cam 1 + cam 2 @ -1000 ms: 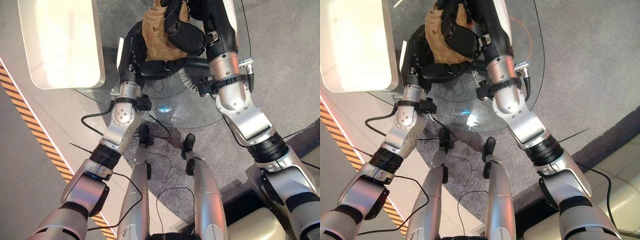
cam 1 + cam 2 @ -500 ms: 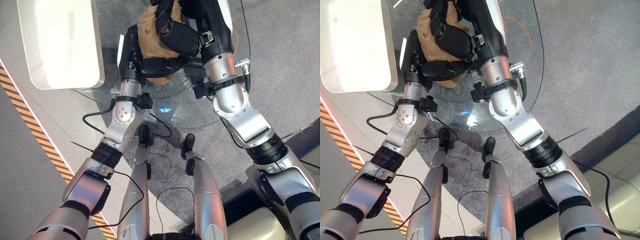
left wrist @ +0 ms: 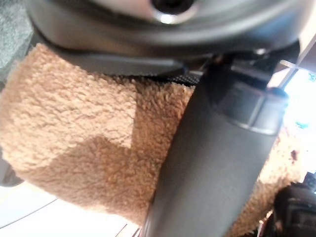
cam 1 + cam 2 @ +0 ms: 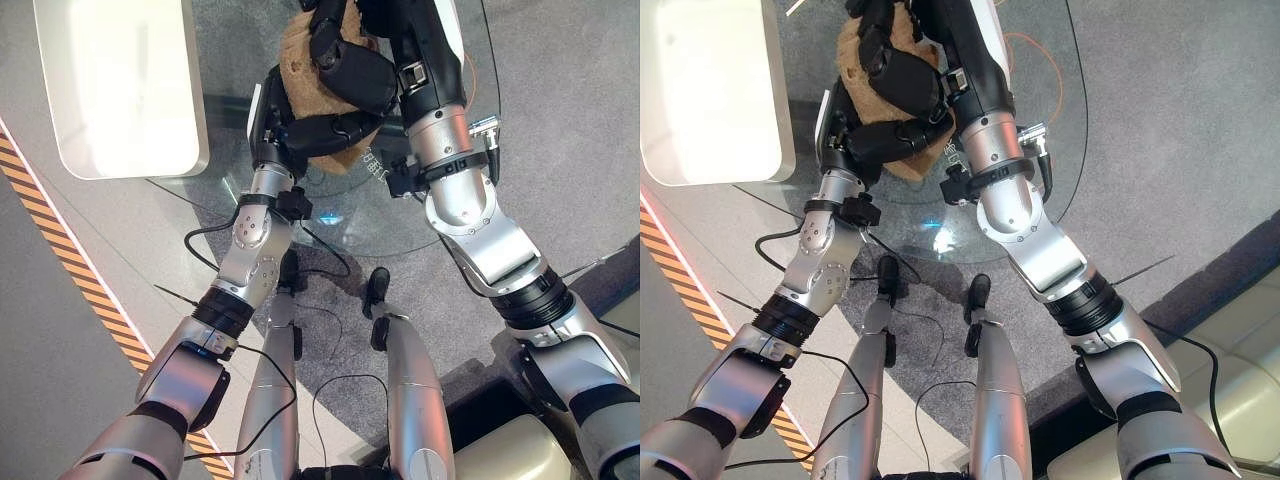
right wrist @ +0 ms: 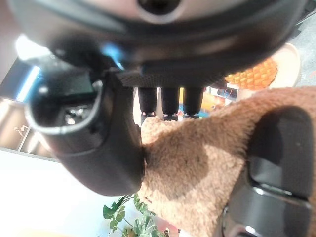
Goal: Wipe the table with a cloth and put it in the basket.
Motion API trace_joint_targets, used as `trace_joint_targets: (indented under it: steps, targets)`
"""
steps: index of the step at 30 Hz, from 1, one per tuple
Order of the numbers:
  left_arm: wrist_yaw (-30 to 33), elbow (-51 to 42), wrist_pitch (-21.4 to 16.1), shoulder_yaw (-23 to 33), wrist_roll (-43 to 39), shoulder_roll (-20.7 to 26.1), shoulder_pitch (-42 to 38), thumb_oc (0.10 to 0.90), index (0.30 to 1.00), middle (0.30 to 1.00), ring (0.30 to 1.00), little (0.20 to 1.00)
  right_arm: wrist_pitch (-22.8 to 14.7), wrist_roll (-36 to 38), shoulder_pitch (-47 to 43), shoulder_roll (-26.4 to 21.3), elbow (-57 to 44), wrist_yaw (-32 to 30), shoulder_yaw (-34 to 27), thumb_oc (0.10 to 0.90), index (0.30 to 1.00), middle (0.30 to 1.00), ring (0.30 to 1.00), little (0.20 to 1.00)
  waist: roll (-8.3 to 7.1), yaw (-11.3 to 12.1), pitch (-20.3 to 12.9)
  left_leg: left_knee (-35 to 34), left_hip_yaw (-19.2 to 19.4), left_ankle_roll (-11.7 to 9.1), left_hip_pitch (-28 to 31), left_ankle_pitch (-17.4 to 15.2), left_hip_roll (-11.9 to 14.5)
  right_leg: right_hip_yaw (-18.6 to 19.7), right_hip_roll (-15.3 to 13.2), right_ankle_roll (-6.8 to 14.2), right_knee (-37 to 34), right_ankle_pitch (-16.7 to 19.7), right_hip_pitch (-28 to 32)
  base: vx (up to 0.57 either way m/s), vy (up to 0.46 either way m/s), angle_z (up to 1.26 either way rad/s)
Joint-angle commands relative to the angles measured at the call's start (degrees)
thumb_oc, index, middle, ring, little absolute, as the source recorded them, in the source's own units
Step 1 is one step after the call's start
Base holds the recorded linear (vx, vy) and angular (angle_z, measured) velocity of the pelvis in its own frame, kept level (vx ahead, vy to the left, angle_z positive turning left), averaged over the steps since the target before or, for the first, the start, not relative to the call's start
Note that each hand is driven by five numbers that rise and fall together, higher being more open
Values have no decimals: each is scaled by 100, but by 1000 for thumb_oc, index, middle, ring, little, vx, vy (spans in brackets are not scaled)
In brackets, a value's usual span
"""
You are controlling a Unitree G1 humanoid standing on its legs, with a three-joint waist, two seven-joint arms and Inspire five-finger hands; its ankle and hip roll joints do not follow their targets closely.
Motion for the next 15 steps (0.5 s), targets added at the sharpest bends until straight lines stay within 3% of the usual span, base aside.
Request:
trace_joint_targets:
  steps: [1, 15]
  targets:
    - [-418, -568, -569, -51, 116, -290, -583, 100, 300, 300, 300, 200, -842, -56, -1429, 239, -1192, -86, -438, 100, 300, 300, 300, 200, -144, -1, -150, 611, 423, 168, 282, -727, -137, 106, 276, 114, -1245, 709, 680, 0, 0, 0]
    - [-352, -558, -603, -71, 217, -279, -625, 100, 300, 300, 300, 200, -867, -51, -1420, 243, -1142, -160, -448, 100, 300, 300, 300, 200, -137, -7, -150, 611, 430, 169, 287, -727, -133, 101, 271, 107, -1257, 704, 694, 0, 0, 0]
